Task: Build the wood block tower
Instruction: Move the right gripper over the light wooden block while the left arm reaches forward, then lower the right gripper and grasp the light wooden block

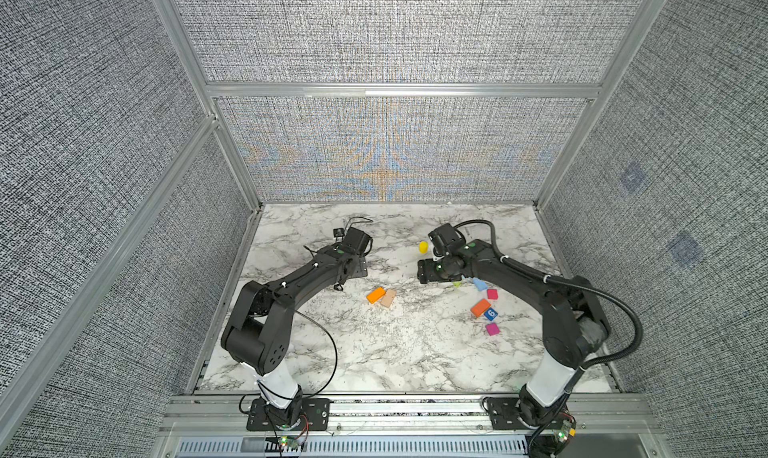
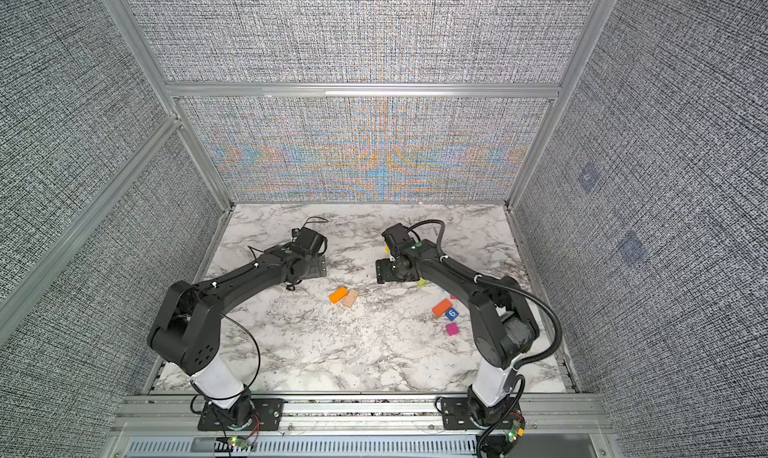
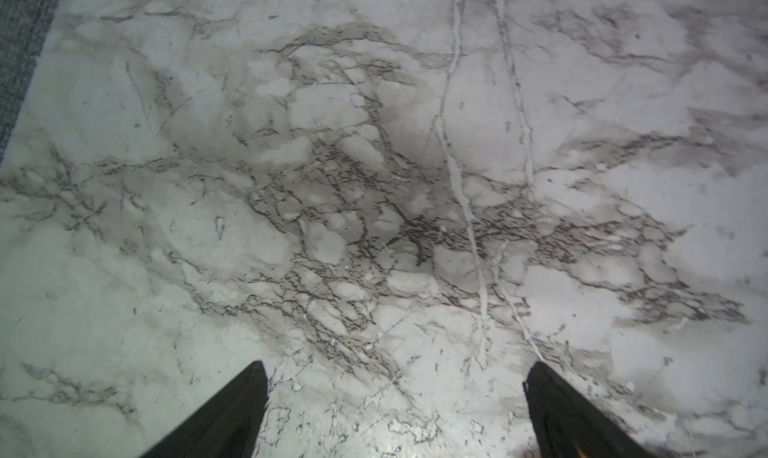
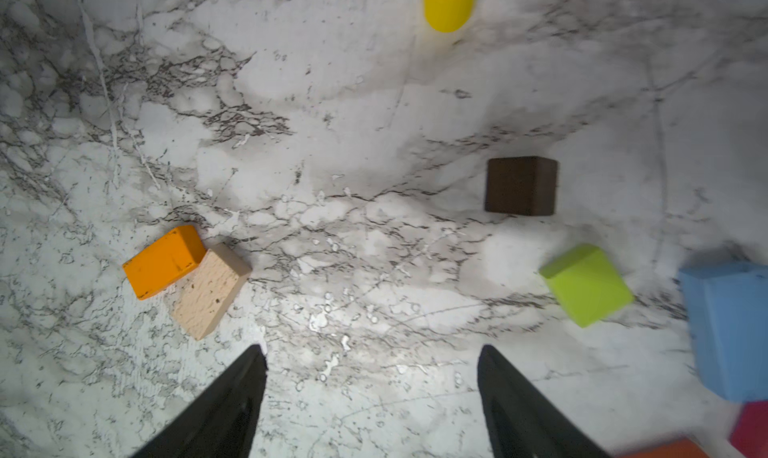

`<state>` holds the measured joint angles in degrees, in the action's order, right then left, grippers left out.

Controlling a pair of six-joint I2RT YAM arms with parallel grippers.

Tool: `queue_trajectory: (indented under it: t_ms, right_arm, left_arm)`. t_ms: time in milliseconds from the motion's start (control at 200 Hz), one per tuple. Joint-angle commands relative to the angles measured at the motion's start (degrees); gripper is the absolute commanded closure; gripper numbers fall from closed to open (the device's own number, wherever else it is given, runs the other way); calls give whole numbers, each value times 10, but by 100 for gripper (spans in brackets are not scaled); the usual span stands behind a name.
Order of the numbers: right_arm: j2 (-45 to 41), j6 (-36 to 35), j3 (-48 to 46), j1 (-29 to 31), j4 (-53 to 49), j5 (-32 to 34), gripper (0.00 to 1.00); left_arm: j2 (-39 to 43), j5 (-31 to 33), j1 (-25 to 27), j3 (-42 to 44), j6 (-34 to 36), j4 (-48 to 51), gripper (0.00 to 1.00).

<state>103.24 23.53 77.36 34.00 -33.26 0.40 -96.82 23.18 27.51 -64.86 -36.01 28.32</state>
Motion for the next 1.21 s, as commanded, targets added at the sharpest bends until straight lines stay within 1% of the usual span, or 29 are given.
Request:
queue_trajectory:
  t_ms: [0, 110, 355, 500, 800, 1200]
  right_arm:
    - [39, 16, 37, 26, -24, 23, 18]
    - [81, 21, 75, 51, -41, 32, 21]
    - [147, 18, 146, 91, -75, 44, 21]
    - [155, 27, 143, 99, -68, 44, 21]
    - [179, 27, 158, 116, -72, 42, 21]
    - [210, 27, 180, 124, -75, 36, 21]
  left_arm:
    - [10, -14, -30, 28, -43, -32, 1]
    - [21, -29, -57, 63, -50, -52, 1]
    - [59, -4, -69, 108, -73, -68, 1]
    - [76, -4, -82, 133, -84, -86, 1]
    - [82, -14, -91, 143, -87, -93, 1]
    - [88, -23, -104, 153, -89, -101, 1]
